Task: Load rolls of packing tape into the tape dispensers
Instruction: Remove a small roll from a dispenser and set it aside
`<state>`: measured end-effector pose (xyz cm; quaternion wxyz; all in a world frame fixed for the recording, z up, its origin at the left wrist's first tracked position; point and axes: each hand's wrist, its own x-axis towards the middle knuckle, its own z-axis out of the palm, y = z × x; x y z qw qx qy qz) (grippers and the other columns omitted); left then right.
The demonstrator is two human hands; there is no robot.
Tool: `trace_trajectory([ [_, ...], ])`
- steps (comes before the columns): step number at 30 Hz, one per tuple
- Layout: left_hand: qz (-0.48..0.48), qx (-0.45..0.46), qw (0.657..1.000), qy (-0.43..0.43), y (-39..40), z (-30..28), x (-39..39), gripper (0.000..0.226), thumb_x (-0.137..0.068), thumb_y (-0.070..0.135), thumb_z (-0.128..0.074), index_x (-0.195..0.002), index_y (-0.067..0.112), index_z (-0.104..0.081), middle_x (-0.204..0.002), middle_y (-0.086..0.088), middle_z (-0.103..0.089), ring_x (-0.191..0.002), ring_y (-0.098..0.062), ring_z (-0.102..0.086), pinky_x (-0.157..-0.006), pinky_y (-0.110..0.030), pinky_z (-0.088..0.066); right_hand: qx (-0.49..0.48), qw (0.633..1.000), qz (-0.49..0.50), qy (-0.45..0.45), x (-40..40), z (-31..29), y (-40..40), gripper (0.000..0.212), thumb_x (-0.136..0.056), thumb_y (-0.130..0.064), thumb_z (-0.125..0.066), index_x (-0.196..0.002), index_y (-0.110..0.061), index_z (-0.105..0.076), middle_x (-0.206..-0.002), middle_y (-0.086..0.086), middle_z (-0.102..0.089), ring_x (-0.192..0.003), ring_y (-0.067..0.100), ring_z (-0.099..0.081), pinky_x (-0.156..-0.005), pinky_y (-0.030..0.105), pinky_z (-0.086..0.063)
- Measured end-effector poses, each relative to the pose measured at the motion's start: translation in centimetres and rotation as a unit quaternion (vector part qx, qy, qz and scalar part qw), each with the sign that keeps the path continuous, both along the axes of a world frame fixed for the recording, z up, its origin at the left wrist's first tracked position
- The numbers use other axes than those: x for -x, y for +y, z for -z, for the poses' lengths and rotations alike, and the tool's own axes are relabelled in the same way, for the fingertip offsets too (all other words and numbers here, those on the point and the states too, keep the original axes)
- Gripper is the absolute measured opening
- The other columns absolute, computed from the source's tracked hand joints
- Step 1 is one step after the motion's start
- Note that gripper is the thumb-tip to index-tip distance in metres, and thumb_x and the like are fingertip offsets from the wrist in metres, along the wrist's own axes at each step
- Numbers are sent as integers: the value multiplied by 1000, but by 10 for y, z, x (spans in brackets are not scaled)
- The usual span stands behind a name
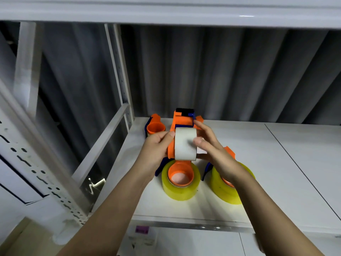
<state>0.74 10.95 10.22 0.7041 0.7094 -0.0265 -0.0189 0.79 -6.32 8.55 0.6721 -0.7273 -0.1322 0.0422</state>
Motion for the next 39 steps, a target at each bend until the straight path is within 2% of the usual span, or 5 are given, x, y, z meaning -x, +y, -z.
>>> trace_trajectory([
  [7, 84, -79, 990, -83, 13, -3, 0, 19, -97, 18, -48, -100, 27, -64, -97, 11, -68, -91, 3, -65, -74, -13, -53, -43, 994, -20, 97, -9, -3, -4, 58, -78, -48, -61, -131, -28, -49, -124, 6, -61, -101, 24, -68, -78, 36, -58],
  [16, -52, 97, 989, 102, 14, 7, -14, 27, -95, 26, -55, -117, 10, -59, -106, -9, -70, -88, -17, -69, -65, -23, -59, 220, 949, -4, -227, -18, 7, -5, 78, -77, -25, -80, -141, -34, -37, -140, -11, -40, -129, 7, -42, -96, 19, -46],
  [26, 16, -9, 999, 29, 12, 11, -16, 27, -98, 33, -46, -122, 24, -55, -120, 0, -62, -106, -13, -62, -91, -30, -53, -40, 990, 15, 137, -21, 3, 13, 42, -88, -47, -59, -126, -32, -49, -124, 2, -61, -106, 20, -65, -76, 36, -59],
  [36, -16, 20, 998, 55, 32, 8, -16, 36, -95, 21, -54, -130, 13, -54, -119, -4, -64, -106, -20, -63, -76, -23, -55, 1, 999, 47, -19, -23, 6, 25, 41, -88, -26, -65, -125, -34, -51, -115, -16, -57, -99, -2, -60, -68, 14, -51],
  [39, -38, 19, 998, 53, 39, 9, -16, 34, -94, 22, -56, -127, 14, -55, -118, -5, -63, -108, -22, -62, -79, -27, -54, 46, 996, 37, -72, -25, 7, 27, 51, -85, -27, -70, -131, -35, -48, -124, -16, -51, -110, -1, -55, -82, 20, -53],
])
